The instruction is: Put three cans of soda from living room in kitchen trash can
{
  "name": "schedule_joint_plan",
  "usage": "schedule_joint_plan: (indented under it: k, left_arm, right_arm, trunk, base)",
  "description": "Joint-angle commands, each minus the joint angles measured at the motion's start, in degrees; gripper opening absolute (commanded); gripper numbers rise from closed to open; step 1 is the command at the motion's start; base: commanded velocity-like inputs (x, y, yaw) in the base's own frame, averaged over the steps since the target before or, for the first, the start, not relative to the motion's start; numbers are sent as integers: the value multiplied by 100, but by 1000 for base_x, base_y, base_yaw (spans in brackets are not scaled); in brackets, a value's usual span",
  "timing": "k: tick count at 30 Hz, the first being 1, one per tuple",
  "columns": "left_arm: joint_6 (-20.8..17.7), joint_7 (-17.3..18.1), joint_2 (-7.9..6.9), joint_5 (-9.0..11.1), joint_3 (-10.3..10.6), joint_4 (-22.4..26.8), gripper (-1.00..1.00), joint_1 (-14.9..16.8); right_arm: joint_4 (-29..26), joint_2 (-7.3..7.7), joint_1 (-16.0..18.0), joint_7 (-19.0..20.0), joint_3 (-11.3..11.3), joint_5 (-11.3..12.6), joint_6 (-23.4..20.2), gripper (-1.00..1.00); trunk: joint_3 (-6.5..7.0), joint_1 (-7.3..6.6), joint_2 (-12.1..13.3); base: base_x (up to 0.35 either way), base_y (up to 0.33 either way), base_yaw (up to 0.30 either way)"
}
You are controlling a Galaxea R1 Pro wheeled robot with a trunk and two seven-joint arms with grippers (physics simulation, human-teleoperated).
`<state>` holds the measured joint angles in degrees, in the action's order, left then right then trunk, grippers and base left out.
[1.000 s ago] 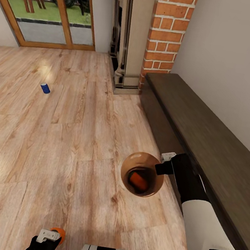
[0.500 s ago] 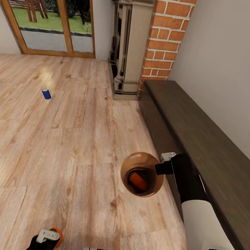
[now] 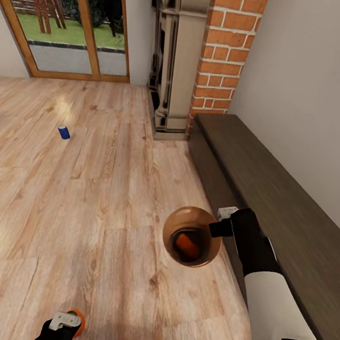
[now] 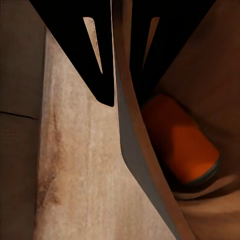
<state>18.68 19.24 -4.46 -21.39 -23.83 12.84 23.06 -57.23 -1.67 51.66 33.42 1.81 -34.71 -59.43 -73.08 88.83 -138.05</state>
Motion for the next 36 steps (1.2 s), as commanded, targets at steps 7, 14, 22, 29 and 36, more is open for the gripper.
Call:
schedule_joint_plan:
  k: [7,14,22,29,36]
  left_arm:
    - [9,8,-31,31,-2,18,-100,-2]
    - [-41,50,-286,752,-15,72,-100,4]
    - [-1717,163,-625,1483,-26,1527,-100,19]
    - [-4255,429,-659,1905,-14,4242,-100,23]
    - [-5860,959,-965,1919,-4,5661,-100,209]
  right_arm:
    - [36,-56,-6,-53,1,77,-16,-100]
    - [61,-69,-6,-52,3,97,-16,-100]
    - [63,-63,-23,5,18,130,-10,-100]
    - [64,-76,-44,30,13,141,20,-100]
    - [81,-79,-57,55,24,156,32,-100]
  trunk:
    - [126,-155,282]
    - [252,-308,563]
    - [396,-484,884]
    - [521,-638,1164]
    - [647,-792,1445]
  base:
    - [0,0,0]
    - [0,0,0]
    - [0,0,0]
    - [0,0,0]
    - [0,0,0]
